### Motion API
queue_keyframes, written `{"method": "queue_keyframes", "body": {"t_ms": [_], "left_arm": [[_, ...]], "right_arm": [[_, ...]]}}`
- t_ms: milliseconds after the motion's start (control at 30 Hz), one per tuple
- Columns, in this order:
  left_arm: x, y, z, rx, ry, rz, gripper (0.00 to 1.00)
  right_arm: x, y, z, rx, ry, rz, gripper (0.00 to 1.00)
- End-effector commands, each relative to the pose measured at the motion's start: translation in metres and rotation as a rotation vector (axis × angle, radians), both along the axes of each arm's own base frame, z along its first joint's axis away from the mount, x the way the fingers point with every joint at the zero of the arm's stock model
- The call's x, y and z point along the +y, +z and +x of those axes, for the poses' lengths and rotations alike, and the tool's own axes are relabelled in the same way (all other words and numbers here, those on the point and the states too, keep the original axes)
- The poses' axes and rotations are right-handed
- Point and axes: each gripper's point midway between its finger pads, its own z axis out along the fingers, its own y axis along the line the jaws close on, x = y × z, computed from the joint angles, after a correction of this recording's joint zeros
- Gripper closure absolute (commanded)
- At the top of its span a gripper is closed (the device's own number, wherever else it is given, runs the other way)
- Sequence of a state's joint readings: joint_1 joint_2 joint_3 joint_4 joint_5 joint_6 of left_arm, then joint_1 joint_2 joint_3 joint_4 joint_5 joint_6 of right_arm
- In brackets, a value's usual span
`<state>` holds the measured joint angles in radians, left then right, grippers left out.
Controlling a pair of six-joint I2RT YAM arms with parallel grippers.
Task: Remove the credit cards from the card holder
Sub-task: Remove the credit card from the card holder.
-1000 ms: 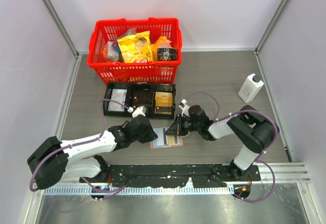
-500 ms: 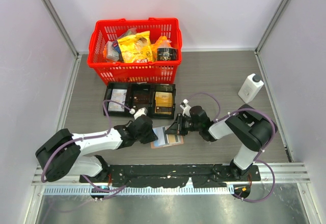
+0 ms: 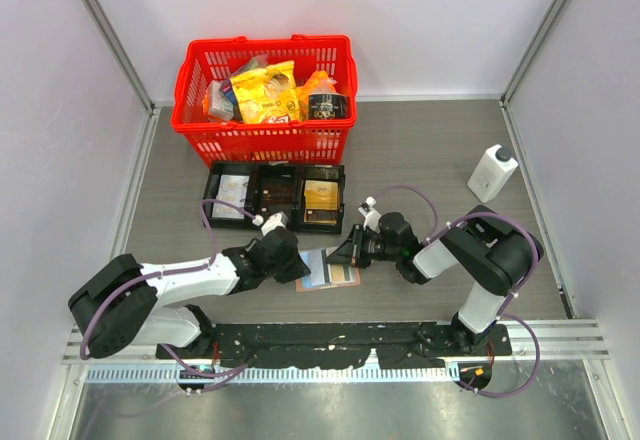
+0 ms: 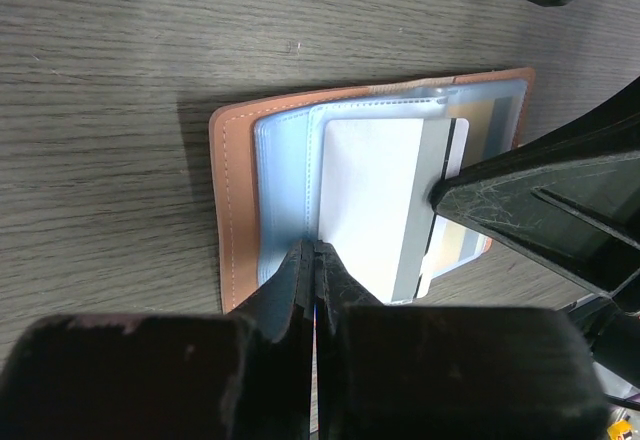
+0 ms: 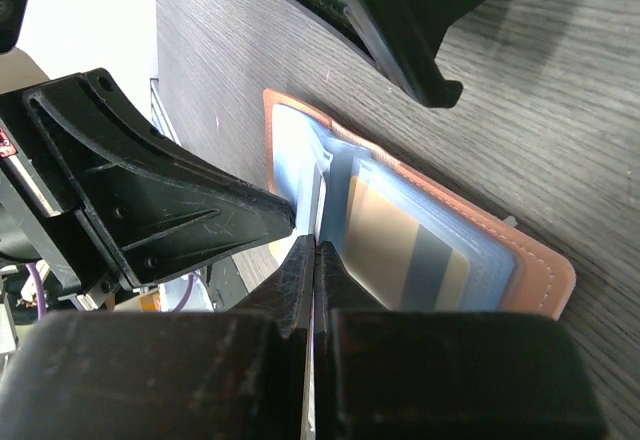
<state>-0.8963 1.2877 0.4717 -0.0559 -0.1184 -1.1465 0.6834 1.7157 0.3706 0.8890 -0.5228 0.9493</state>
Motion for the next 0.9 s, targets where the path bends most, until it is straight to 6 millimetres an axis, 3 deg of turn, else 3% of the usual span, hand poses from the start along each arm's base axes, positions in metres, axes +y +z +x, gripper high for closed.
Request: {"method": "queue_keyframes", "body": {"t_ms": [0, 333, 433, 700, 867], "left_arm": [[0.021, -0.024, -0.011, 0.052, 0.012, 0.092, 0.99], [0.017, -0.021, -0.010, 0.051, 0.001, 0.080, 0.99], [0.009, -0.010, -0.008, 0.032, -0.015, 0.033, 0.98], [-0.015, 0.045, 0.012, -0.113, -0.038, -0.104, 0.93], [-0.021, 0.042, 0.019, -0.112, -0.049, -0.078, 0.92]], "right_arm": [[0.000, 0.015, 0.004, -0.044, 0.008, 0.059, 0.99], [-0.006, 0.015, 0.005, -0.045, 0.007, 0.045, 0.99], [-0.006, 0.015, 0.007, -0.045, 0.007, 0.040, 0.98], [-0.005, 0.013, 0.006, -0.036, 0.008, 0.044, 0.91], [-0.004, 0.015, 0.007, -0.037, 0.008, 0.053, 0.86]]}}
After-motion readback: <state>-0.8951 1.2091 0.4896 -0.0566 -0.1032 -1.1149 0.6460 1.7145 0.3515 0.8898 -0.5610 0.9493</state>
